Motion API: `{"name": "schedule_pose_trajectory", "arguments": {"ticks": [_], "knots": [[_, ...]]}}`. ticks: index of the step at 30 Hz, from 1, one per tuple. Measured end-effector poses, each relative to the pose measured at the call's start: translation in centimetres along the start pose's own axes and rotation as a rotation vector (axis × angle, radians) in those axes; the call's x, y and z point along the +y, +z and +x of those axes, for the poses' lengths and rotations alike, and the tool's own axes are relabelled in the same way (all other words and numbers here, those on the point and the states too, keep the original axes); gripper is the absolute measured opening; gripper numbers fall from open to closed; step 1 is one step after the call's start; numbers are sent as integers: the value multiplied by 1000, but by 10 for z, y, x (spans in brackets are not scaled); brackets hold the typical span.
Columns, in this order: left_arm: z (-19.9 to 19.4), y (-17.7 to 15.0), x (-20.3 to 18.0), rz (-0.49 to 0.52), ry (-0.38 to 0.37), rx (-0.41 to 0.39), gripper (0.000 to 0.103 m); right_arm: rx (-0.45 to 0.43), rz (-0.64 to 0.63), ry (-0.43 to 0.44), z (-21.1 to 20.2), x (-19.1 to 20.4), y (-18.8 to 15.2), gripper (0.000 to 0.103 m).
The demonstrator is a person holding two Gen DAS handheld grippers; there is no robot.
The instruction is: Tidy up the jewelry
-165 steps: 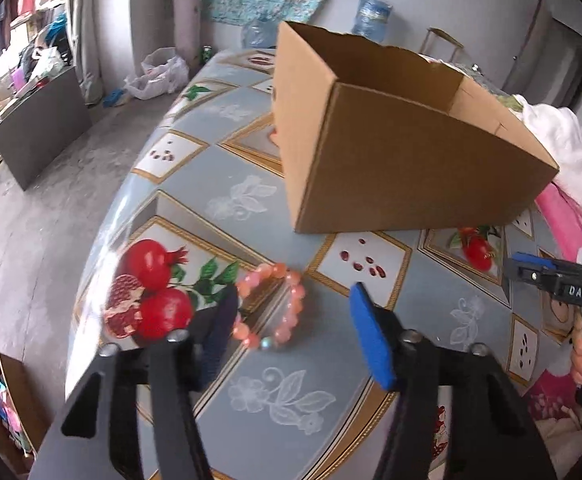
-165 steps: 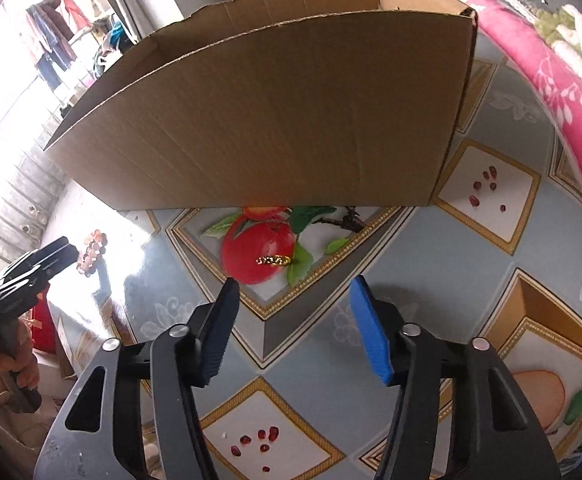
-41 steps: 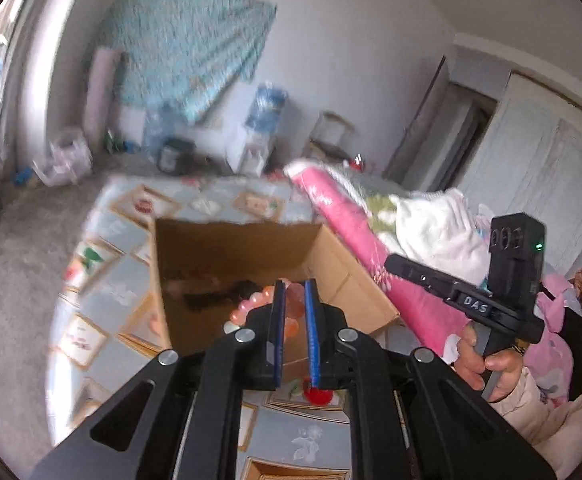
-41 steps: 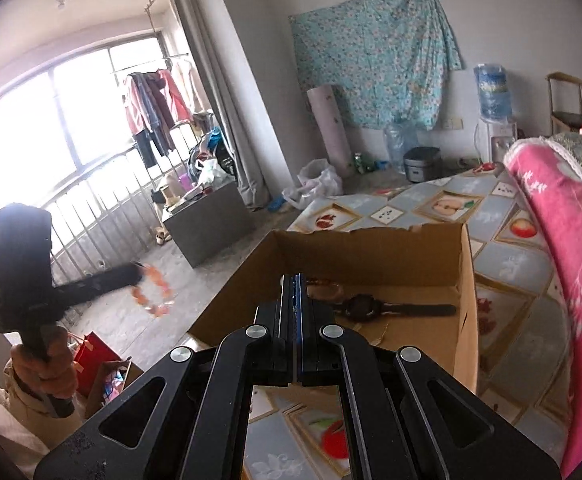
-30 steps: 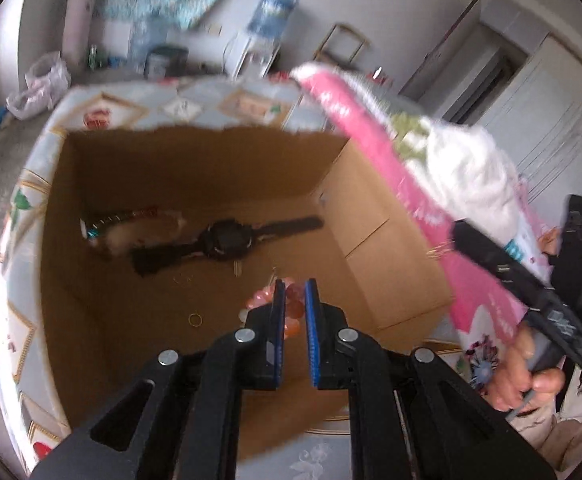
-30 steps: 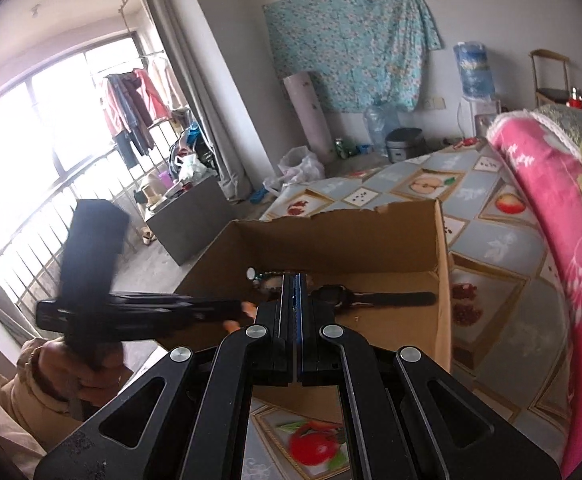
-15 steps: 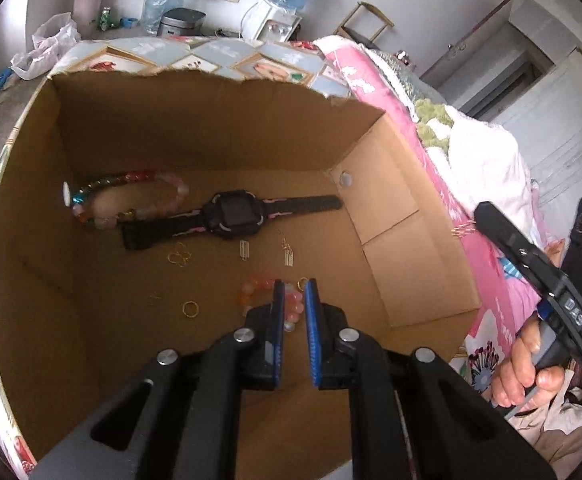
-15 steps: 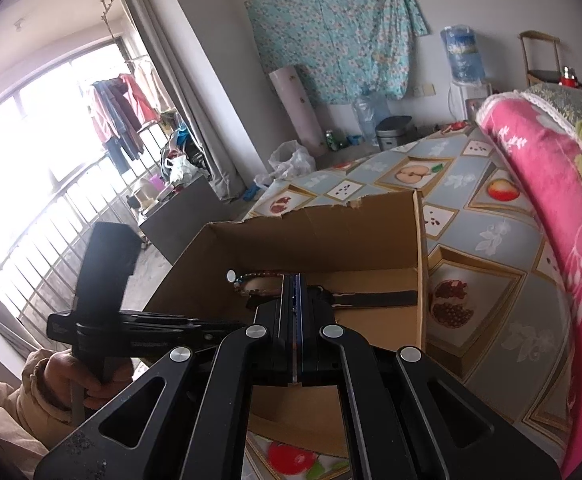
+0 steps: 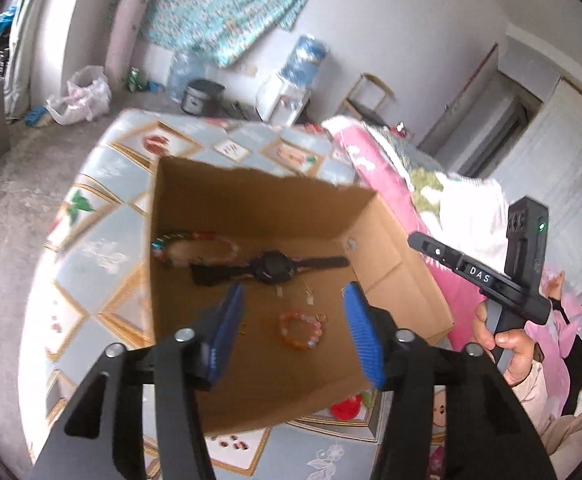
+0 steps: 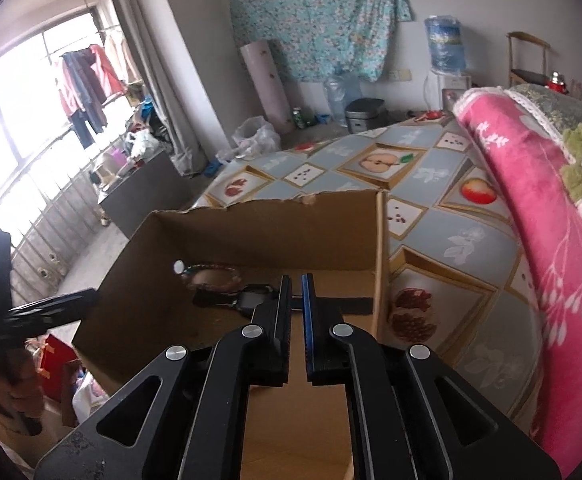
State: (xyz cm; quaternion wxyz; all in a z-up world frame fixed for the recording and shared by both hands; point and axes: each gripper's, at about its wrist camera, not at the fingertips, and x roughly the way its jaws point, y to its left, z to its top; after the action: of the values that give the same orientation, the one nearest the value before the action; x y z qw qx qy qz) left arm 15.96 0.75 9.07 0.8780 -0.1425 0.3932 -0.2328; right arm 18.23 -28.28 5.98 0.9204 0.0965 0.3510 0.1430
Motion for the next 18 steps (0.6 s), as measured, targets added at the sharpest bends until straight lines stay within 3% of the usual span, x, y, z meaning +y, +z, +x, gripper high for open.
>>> {"name": "schedule_pose_trajectory", "arguments": {"ticks": [4, 7, 9, 11, 14, 18], "knots": [[-28, -2, 12, -6, 30, -68, 66, -35, 27, -19, -17, -6, -3, 13], [-42, -9, 24, -24, 57, -97, 76, -54, 80, -39, -33, -16, -13, 28], [-43, -15, 36, -57, 62, -93, 80, -47, 131, -31, -38, -25, -21, 47], [-39, -24, 46, -104, 50, -69, 81, -18, 192, 3, -39, -34, -32, 54], [-18, -40, 65, -236, -2, 10, 81, 74, 286, 37, -28, -47, -52, 54], [2, -54, 73, -333, -118, 68, 81, 191, 351, 106, -8, -49, -68, 54]]}}
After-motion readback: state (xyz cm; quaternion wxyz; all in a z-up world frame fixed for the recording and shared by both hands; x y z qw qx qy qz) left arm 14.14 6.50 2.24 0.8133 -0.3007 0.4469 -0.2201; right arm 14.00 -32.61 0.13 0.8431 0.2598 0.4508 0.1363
